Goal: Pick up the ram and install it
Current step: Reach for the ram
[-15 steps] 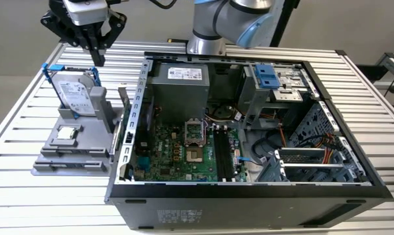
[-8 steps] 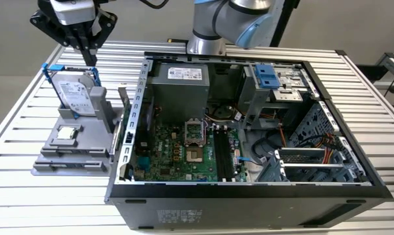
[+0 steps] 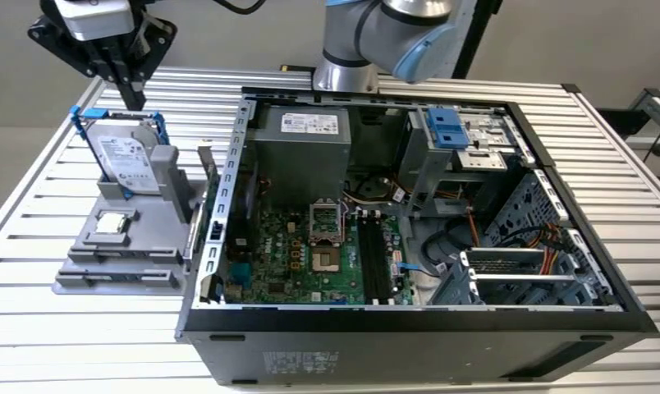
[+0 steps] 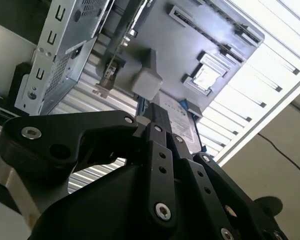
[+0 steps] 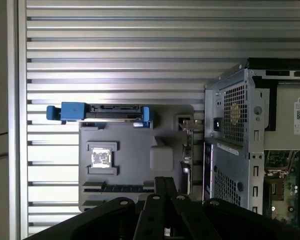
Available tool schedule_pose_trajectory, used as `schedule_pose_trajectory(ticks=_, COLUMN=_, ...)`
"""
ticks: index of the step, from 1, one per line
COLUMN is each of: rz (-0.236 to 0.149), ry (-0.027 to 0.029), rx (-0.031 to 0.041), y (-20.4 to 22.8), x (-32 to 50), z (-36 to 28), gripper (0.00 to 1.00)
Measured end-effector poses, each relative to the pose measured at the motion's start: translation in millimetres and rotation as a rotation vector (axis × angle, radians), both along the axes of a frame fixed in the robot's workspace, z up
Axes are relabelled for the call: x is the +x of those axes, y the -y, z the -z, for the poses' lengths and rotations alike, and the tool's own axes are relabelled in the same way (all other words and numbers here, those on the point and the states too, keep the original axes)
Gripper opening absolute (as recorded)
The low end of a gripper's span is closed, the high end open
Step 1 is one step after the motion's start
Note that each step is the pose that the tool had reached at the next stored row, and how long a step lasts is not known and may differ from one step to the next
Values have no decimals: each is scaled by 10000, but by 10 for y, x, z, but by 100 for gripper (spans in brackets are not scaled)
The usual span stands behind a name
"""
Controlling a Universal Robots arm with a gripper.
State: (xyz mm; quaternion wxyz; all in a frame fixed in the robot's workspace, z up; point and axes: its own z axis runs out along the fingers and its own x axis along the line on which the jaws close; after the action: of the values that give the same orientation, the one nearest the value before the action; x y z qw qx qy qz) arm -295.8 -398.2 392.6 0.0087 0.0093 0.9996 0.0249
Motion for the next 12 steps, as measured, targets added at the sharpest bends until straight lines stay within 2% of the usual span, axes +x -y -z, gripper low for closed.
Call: schedule_pose_trajectory(ticks=12, rz=-9, ry=0, rx=0, y=-6, x=-233, z=1, gripper=0)
